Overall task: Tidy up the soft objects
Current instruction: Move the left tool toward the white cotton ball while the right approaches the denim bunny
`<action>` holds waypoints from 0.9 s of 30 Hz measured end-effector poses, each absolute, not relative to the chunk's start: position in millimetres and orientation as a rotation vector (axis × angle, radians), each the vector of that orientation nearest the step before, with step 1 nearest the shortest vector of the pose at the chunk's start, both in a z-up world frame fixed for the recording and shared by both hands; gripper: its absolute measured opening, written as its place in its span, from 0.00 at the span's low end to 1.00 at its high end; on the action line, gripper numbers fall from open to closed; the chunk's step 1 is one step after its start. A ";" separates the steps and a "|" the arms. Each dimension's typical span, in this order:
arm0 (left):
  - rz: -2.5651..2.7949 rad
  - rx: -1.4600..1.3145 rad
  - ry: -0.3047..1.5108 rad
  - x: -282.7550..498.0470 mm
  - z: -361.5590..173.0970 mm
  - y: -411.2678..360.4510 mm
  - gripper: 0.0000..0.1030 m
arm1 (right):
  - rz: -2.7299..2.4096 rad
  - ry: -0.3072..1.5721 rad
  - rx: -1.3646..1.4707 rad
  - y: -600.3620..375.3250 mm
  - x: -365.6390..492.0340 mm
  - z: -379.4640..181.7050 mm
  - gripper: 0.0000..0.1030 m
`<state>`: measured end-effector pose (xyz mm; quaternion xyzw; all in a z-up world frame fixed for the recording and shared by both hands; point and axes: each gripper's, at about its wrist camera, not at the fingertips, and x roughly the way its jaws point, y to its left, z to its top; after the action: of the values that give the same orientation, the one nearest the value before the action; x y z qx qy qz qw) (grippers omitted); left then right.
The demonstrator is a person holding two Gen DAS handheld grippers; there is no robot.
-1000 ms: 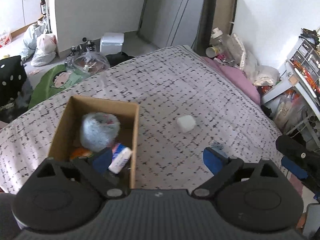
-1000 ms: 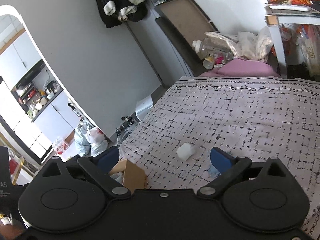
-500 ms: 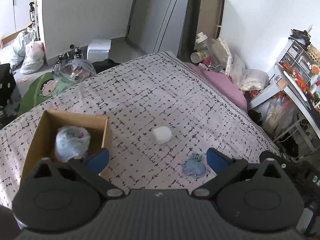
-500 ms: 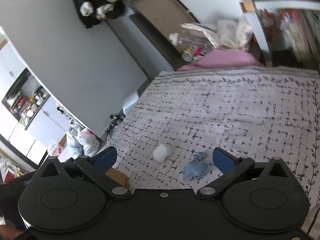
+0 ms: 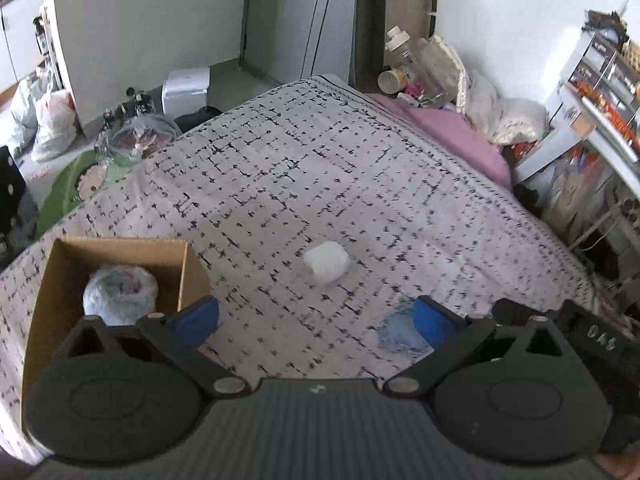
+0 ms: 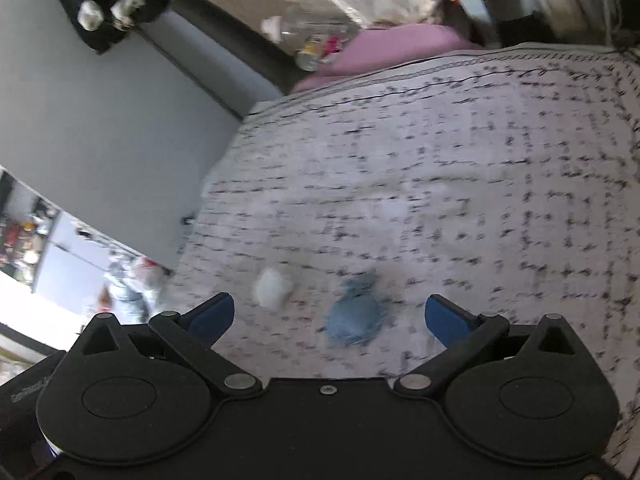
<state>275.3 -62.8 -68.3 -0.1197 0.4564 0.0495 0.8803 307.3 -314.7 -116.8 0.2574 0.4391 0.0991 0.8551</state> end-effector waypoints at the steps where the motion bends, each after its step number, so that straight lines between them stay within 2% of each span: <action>1: 0.101 -0.258 0.958 278.5 -72.3 -61.4 1.00 | 0.210 0.920 0.560 -316.2 309.0 -117.4 1.00; 18: 0.094 -0.310 1.012 327.6 -119.8 -56.5 0.95 | 0.218 1.039 0.443 -286.3 345.9 -150.8 0.97; 27: 0.074 -0.344 1.043 348.0 -136.9 -52.7 0.83 | 0.232 1.128 0.386 -267.3 362.2 -173.9 0.87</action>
<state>348.0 -52.7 -136.9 -0.1637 0.4956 0.0352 0.8522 362.2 -267.3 -173.9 0.1812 0.5300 0.1088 0.8212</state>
